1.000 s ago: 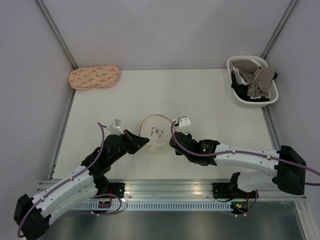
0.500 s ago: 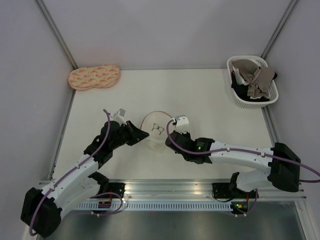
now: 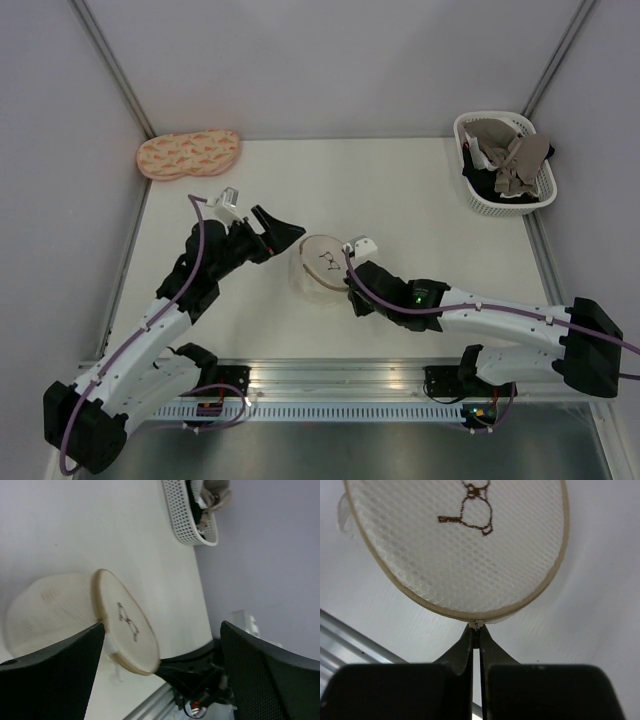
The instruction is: Unzip the laundry bag and remove the bra
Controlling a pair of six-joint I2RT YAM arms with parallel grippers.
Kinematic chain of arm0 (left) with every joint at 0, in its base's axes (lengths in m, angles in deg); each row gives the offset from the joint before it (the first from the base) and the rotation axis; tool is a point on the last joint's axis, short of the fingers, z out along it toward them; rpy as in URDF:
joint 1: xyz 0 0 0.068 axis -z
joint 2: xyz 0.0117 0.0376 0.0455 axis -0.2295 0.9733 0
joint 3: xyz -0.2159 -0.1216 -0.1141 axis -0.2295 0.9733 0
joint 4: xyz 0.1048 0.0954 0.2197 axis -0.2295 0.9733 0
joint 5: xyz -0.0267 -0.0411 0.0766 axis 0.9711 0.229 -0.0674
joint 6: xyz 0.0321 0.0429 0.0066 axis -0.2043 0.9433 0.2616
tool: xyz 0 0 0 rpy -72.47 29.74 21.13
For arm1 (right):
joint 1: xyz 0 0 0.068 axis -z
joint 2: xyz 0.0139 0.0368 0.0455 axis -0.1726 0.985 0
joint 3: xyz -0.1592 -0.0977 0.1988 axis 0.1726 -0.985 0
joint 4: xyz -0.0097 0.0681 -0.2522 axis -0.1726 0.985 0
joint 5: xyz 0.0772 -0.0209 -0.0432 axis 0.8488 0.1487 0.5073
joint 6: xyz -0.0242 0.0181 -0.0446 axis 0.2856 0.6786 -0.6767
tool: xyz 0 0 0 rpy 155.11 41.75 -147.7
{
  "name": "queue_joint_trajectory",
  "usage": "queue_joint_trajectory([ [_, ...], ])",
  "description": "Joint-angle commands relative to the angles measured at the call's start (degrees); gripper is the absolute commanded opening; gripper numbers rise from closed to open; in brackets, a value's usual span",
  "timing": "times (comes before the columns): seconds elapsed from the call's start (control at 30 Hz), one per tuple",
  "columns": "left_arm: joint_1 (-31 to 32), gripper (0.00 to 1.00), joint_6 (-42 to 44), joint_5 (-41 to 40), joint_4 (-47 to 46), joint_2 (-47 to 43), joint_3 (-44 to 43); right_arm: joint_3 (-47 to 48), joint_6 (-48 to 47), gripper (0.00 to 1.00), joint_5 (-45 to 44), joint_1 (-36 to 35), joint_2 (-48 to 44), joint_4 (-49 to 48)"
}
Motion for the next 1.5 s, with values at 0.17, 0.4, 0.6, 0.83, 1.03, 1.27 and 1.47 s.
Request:
queue_joint_trajectory([
  [0.17,6.98,1.00,-18.31,5.68,8.74,-13.79,11.64,-0.48,-2.88,0.01,21.52,-0.09,5.80,-20.09],
  [0.4,7.69,1.00,-20.70,2.70,8.91,-15.22,17.13,2.94,-3.05,0.00,26.19,-0.09,12.03,-26.53],
  [0.6,7.69,0.96,-18.14,-1.17,3.67,-7.04,13.88,4.79,-3.40,0.01,27.43,-0.09,13.63,-26.53],
  [0.83,7.77,0.07,-15.95,1.02,-4.18,1.75,12.12,4.27,-3.58,0.00,27.08,-0.09,12.40,-25.56],
  [1.03,7.51,0.02,-14.46,-3.19,-2.35,0.61,12.30,7.06,-4.98,0.00,26.73,-0.09,13.97,-15.85],
  [1.27,3.56,0.02,-8.40,-2.94,1.35,-0.53,10.54,9.98,-4.38,0.00,13.68,-0.09,19.25,1.14],
  [1.47,2.06,0.02,-2.25,3.30,1.18,4.21,7.47,11.39,0.36,0.00,1.35,1.75,19.25,10.21],
])
